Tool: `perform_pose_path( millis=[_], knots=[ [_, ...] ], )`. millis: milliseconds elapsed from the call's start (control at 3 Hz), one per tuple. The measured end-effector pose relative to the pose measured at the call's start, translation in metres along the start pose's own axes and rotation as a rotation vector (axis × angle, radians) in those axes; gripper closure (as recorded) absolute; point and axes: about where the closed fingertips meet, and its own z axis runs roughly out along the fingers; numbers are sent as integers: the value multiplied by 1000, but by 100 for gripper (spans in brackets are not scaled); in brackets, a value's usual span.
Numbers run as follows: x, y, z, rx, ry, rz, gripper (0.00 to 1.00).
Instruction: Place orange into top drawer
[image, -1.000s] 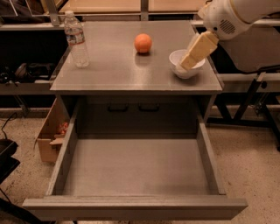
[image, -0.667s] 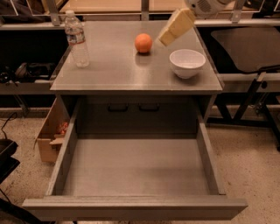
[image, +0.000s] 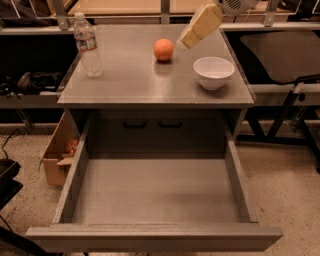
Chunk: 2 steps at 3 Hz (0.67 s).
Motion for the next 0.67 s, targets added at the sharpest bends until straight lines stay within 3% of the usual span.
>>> perform_pose_path(
  millis=[333,667],
  knots=[
    [7,0,40,-20,-16,30,0],
    [14,-10,113,-48,-40,80,0]
  ],
)
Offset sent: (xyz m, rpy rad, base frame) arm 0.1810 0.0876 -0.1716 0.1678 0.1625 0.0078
